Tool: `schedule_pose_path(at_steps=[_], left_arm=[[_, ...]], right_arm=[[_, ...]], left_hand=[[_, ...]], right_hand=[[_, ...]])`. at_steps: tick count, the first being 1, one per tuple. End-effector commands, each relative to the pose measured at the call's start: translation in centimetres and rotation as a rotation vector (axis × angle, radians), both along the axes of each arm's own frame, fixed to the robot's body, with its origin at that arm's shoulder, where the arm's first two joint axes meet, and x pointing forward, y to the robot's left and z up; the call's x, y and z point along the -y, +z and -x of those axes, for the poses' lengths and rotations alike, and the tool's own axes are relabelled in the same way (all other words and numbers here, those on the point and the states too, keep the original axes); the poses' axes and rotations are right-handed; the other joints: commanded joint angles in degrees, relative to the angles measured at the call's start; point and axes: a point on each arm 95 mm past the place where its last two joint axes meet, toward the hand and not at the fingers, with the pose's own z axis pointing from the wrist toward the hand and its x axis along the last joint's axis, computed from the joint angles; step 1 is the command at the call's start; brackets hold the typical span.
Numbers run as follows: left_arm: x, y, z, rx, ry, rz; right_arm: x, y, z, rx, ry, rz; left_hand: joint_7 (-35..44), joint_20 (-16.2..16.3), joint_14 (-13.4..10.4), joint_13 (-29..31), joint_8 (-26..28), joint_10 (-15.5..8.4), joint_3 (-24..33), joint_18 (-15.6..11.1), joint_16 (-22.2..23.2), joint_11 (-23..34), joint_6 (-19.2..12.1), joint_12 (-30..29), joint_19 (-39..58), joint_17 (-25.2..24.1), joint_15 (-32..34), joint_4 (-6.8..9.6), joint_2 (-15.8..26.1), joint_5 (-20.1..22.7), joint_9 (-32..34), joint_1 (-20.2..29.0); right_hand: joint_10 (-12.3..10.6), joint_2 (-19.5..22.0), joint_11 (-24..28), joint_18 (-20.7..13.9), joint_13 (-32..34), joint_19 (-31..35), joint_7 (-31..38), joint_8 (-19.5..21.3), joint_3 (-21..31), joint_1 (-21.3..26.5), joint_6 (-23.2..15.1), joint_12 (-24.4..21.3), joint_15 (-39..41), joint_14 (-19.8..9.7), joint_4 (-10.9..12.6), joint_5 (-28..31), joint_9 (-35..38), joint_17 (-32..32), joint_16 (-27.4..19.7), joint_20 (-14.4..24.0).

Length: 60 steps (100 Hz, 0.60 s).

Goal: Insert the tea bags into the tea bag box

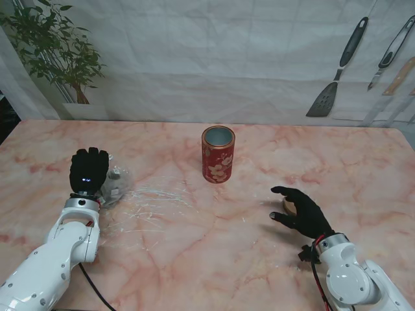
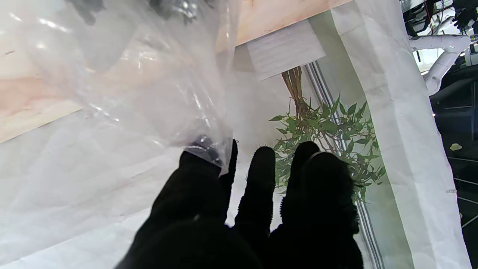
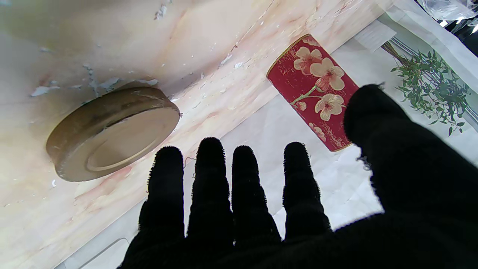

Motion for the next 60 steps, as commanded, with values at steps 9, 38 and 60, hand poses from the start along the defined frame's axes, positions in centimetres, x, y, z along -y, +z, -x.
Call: schedule_pose_path(at_steps=[9, 38, 60], left_arm=[[0.2, -0.2, -0.2, -0.004, -0.003, 0.031], [1.0, -0.2, 0.0, -0.072, -0.005, 0.392], [1.3, -0.2, -0.1, -0.051, -0.013, 0.617]], right_arm=[[-0.2, -0.2, 0.1, -0.011, 0.015, -0.006], [-0.1, -0.2, 0.1, -0.024, 0.016, -0.006], [-0.1, -0.2, 0.0, -0.031, 0.018, -0.008]], left_hand=[[8.4, 1.0, 2.8, 1.9, 0.4, -1.3, 7.5, 1.4, -1.3, -2.2, 0.0, 9.5, -3.8, -4.6, 0.0, -3.00, -2.0, 1.6, 2.4, 6.4], [21.0, -2.2, 4.3, -3.0, 3.7, -0.1, 16.3, 14.2, -4.9, -4.0, 1.6, 9.7, -22.1, -19.1, -4.7, -2.75, -5.9, -0.1, -0.1, 6.4], [30.5, 12.3, 4.9, -1.4, -0.8, -2.8, 27.2, 19.3, -0.8, -2.8, 0.5, 12.6, -23.8, -30.3, -0.5, -6.19, -10.1, 1.4, 5.0, -0.6]], right_hand=[[0.5, 1.3, 0.3, -1.8, -1.4, -1.5, -0.8, 0.6, -1.7, 0.0, 0.5, 0.4, 0.2, 0.4, 1.8, -0.6, -1.7, -0.9, 0.0, 1.0], [0.6, 1.5, 0.3, -1.9, -1.5, -1.7, -1.0, 0.6, -2.1, 0.1, 0.6, 0.4, 0.3, 0.5, 1.9, -0.6, -1.7, -1.0, 0.1, 1.1], [0.5, 1.8, 0.4, -1.5, -1.6, -1.7, -1.1, 0.7, -2.2, 0.3, 0.7, 0.5, 0.4, 0.5, 1.9, -0.7, -1.7, -1.0, 0.2, 1.2]])
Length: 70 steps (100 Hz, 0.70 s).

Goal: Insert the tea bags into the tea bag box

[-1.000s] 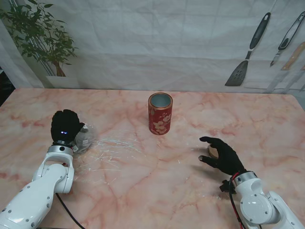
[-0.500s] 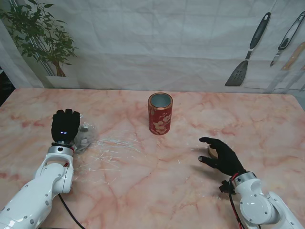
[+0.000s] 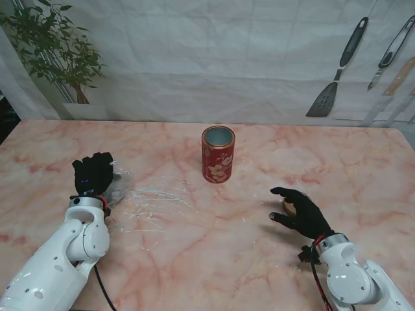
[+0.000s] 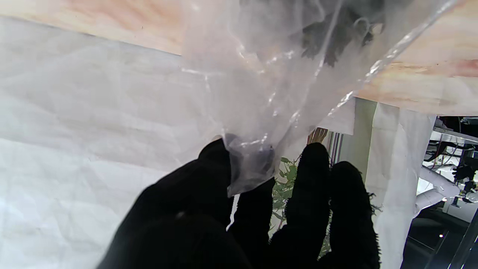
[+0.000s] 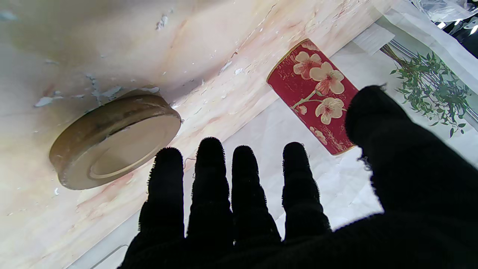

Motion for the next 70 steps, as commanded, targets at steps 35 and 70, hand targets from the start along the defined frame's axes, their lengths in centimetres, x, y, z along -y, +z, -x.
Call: schedule_pose_path(at_steps=[35, 70], left_arm=[[0.72, -0.15, 0.34, -0.114, -0.006, 0.315], [1.23, 0.01, 0.01, -0.099, 0.047, 0.486]], right_arm=[[0.13, -0.11, 0.06, -0.015, -0.007, 0.007], [0.10, -0.26, -0.03, -0.030, -0.008, 0.011]], left_hand=[[6.2, 0.1, 3.7, -3.9, 6.3, -1.0, -28.7, 5.3, -0.1, 5.2, 0.5, -1.0, -10.0, -10.1, -1.1, 3.12, 19.1, 4.1, -0.1, 11.7], [12.1, -3.6, 1.1, 4.0, 15.6, -1.7, -35.0, 5.8, 0.2, 13.8, -0.9, -9.1, -11.7, -10.0, 3.2, 7.68, 25.3, 7.2, 5.1, 11.7]], right_hand=[[0.7, 2.2, 0.6, -1.5, -1.7, -0.3, -1.0, 0.8, -1.6, 0.7, 0.3, 0.6, 0.6, 0.6, 1.9, -0.4, -1.7, -0.9, 0.3, 0.8], [0.7, 3.7, 0.6, -1.4, -1.9, -0.3, -1.0, 0.8, -2.8, 1.1, 0.4, 0.7, 0.6, 0.7, 1.9, -0.5, -1.9, -1.1, 0.3, 1.0]])
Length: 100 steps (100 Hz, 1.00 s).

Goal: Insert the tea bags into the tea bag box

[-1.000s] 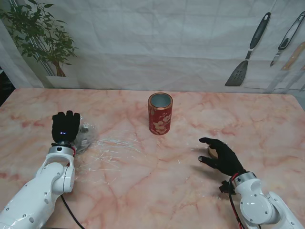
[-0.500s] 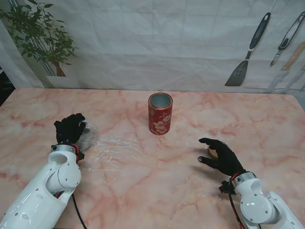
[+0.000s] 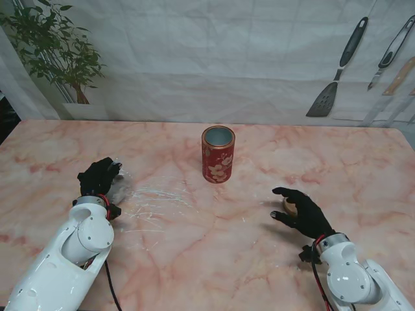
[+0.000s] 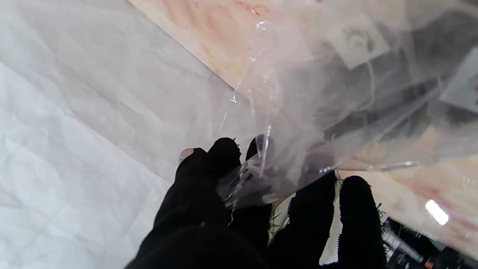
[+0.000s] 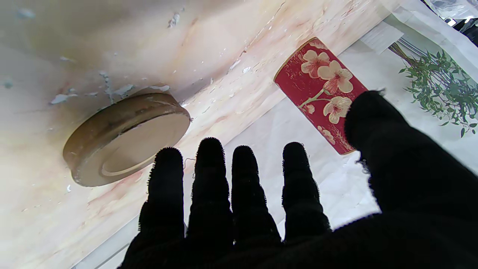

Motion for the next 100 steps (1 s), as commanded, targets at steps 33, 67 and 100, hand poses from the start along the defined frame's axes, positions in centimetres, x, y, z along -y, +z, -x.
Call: schedule_pose_path(at_steps=[33, 67, 100], left_arm=[[1.3, 1.1, 0.0, 0.084, -0.010, 0.142], [3.2, 2.6, 1.2, 0.172, -0.147, 0.106], [6.2, 3.9, 2.1, 0.235, -0.255, 0.124]], right_arm=[[-0.2, -0.2, -0.4, -0.036, 0.040, -0.029], [-0.6, 1.1, -2.1, -0.076, 0.161, -0.166], [-2.4, 3.7, -4.2, -0.108, 0.323, -0.260]], left_hand=[[15.8, 8.6, -3.3, 12.3, 5.1, -6.3, -1.3, -4.4, 4.0, 12.1, -2.7, -0.8, 16.1, 6.9, 16.3, 1.87, 5.3, 9.2, 10.2, 1.9], [23.7, 19.3, -4.5, 22.4, 8.9, -7.6, -1.2, -6.9, 10.6, 18.4, -3.3, 2.1, 23.8, 17.2, 30.7, 1.87, 5.3, 10.6, 15.3, 1.5], [24.8, 22.2, -10.4, 33.0, 8.5, -6.1, -1.2, -9.8, 10.5, 21.3, -3.4, 3.2, 33.3, 30.7, 41.7, 1.83, 4.6, 11.7, 18.6, 1.4]], right_hand=[[0.6, 1.4, 0.9, -1.4, -1.3, -0.2, -0.6, 0.8, -2.0, 1.1, 0.6, 0.8, 0.9, 0.8, 2.1, 0.7, -1.1, -0.9, 0.6, 1.1], [0.0, 0.9, 3.4, -1.0, 1.1, 2.0, 1.9, 1.3, -0.7, 2.3, 0.0, 2.1, 4.2, 1.1, 2.0, 5.6, 2.3, 0.1, 2.2, 2.4], [-0.1, 0.6, 6.4, -0.8, 2.1, 4.9, 4.8, 1.0, 1.2, 3.1, -1.6, 4.0, 8.4, 1.4, 1.7, 9.6, 3.9, 0.2, 4.5, 3.8]])
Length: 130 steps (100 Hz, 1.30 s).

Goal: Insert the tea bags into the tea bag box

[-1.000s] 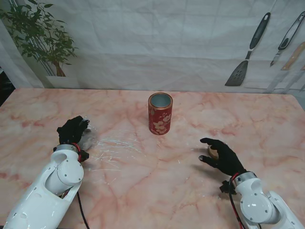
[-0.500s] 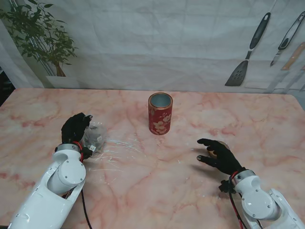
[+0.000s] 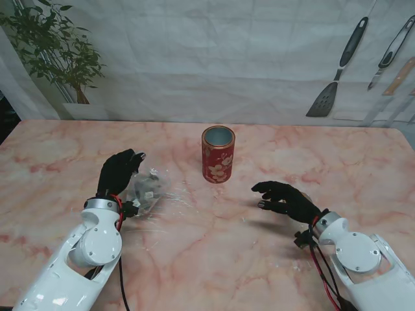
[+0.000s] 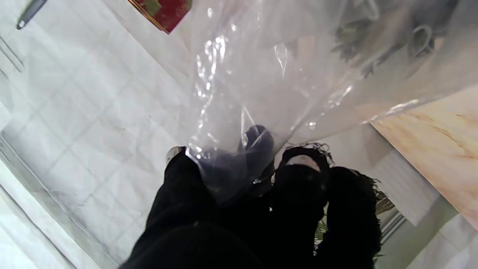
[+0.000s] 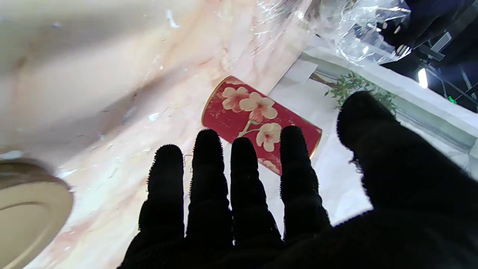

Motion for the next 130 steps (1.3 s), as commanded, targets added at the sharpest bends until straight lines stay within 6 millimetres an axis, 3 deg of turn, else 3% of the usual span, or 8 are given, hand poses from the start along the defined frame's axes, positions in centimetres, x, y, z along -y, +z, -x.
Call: schedule_pose_path(at_steps=[1, 8, 28, 33, 97, 110, 116, 130], left_arm=[[1.1, 0.6, 0.0, 0.016, -0.032, 0.003], [1.7, 0.7, 0.0, 0.023, -0.046, 0.006], [3.5, 1.0, 0.3, 0.032, -0.101, 0.033], [4.0, 1.1, 0.5, 0.030, -0.115, 0.046], [8.8, 0.9, 3.4, 0.040, -0.300, 0.157], [9.5, 0.6, 3.4, 0.016, -0.325, 0.190], [9.8, 0.4, 3.6, 0.011, -0.340, 0.205], [10.7, 0.3, 4.3, 0.023, -0.371, 0.219]], right_arm=[[-0.9, 1.4, -0.4, 0.025, 0.054, 0.000], [-1.5, 1.9, -0.7, 0.020, 0.087, -0.017], [-3.2, 3.0, -1.5, -0.007, 0.187, -0.026], [-3.6, 3.1, -1.7, -0.009, 0.207, -0.020], [-7.0, 3.3, -3.1, -0.039, 0.294, -0.053], [-7.2, 3.3, -3.2, -0.032, 0.289, -0.065], [-7.3, 3.3, -3.2, -0.030, 0.286, -0.065], [-7.5, 2.9, -3.4, -0.039, 0.276, -0.069]], left_hand=[[8.4, 2.3, -1.4, 3.8, 0.5, -3.9, 1.8, -5.1, -0.4, 2.6, -2.2, 1.6, 9.1, 3.8, 4.0, 1.88, 4.0, 4.4, 2.8, 3.9], [8.7, -0.1, -2.7, 5.9, 0.2, -3.8, 1.8, -5.7, -1.9, 3.3, -2.0, 1.6, 12.5, 6.9, 6.2, 1.88, 3.9, 4.7, 3.7, 3.9], [8.9, -2.8, -5.4, 10.3, -0.1, -3.6, 1.8, -6.9, -3.0, 4.5, -1.6, 1.6, 16.9, 13.0, 8.4, 1.86, 3.4, 5.5, 5.7, 4.2], [8.9, -5.7, -5.6, 10.7, -0.5, -3.4, 1.8, -6.9, -4.0, 4.6, -1.6, 1.2, 18.4, 13.4, 8.8, 1.84, 3.3, 5.5, 5.9, 4.4], [8.2, -8.8, -7.1, 12.2, -1.0, -3.1, 1.8, -7.4, -5.5, 4.2, -1.2, 0.2, 19.5, 15.6, 7.6, 1.91, 3.2, 5.6, 6.4, 4.5], [8.0, -9.5, -7.3, 12.2, -1.2, -3.2, 1.9, -7.7, -5.7, 4.1, -1.5, 0.0, 19.7, 15.5, 7.4, 1.95, 3.3, 5.5, 6.2, 4.5], [7.9, -9.7, -7.4, 12.2, -1.3, -3.0, 1.9, -7.6, -5.8, 4.1, -1.4, 0.0, 19.8, 15.6, 7.4, 1.96, 3.3, 5.5, 6.2, 4.6], [7.3, -10.6, -7.7, 12.1, -1.6, -2.9, 1.9, -7.9, -6.5, 3.6, -1.3, -0.4, 19.9, 16.0, 6.2, 1.96, 3.5, 5.2, 5.9, 4.6]], right_hand=[[-0.7, 0.2, 1.2, -0.8, 0.8, 1.3, 0.4, 0.2, 1.0, 1.0, -2.1, 0.7, 1.4, 0.2, 1.2, 2.0, 0.8, -0.1, 1.0, 1.0], [-0.7, 0.1, 1.9, -0.7, 0.7, 1.9, 0.9, 0.1, 1.2, 1.3, -2.4, 1.2, 2.4, 0.2, 1.1, 2.3, 0.8, -0.3, 1.5, 1.3], [-0.7, 0.6, 4.2, -0.7, 0.2, 2.9, 2.2, -0.2, 1.5, 2.6, -3.2, 3.0, 5.3, 0.5, 1.0, 3.5, 0.3, -0.7, 3.2, 1.9], [-0.6, 0.6, 4.8, -0.7, -0.1, 3.0, 2.3, -0.4, 1.5, 2.7, -3.3, 3.5, 6.1, 0.5, 1.0, 3.6, 0.0, -0.9, 3.6, 2.0], [1.1, 0.7, 14.8, -0.1, -5.6, 4.2, 4.3, -1.7, 2.7, 5.1, -4.0, 12.4, 19.5, 1.7, 0.6, 8.7, -5.1, -3.6, 10.4, 3.8], [1.0, 0.8, 16.0, 0.0, -6.0, 4.3, 6.2, -4.3, 1.5, 7.4, -4.7, 14.2, 21.2, 1.7, -2.2, 9.1, -5.4, -3.7, 11.1, 4.0], [0.9, 0.7, 16.1, -0.1, -6.0, 4.3, 9.1, -7.5, 1.2, 8.3, -5.1, 15.0, 21.6, 1.7, -2.8, 8.8, -5.2, -3.6, 11.2, 4.2], [0.7, 0.6, 17.3, 0.2, -5.9, 4.6, 11.9, -9.3, 0.3, 10.1, -5.5, 15.9, 22.9, 1.7, -4.2, 9.5, -4.9, -3.6, 11.8, 4.3]])
